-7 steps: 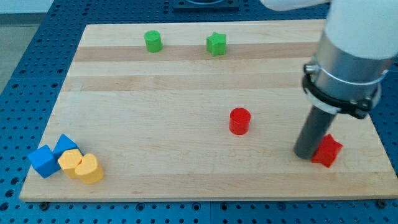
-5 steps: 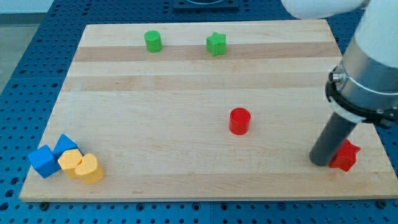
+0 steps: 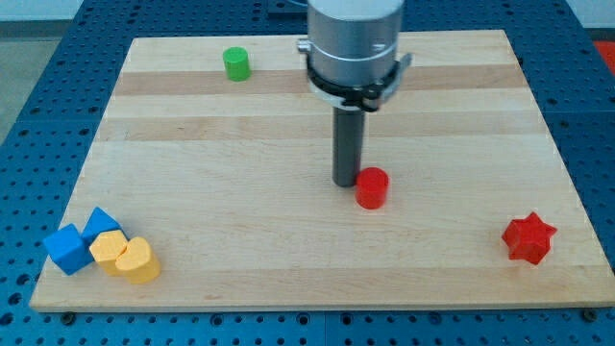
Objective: Push the red circle left to the red star
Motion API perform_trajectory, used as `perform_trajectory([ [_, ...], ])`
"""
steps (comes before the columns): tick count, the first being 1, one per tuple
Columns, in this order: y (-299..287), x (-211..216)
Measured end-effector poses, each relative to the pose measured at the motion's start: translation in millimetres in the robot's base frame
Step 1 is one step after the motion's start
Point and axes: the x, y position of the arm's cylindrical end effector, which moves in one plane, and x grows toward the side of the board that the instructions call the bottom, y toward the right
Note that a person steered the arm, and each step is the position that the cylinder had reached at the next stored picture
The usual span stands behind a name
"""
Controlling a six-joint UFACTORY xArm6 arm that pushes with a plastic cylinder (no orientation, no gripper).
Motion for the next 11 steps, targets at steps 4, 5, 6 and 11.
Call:
perform_trajectory([
  [4,67,74],
  [5,79,84],
  [6,72,79],
  [11,103,79],
])
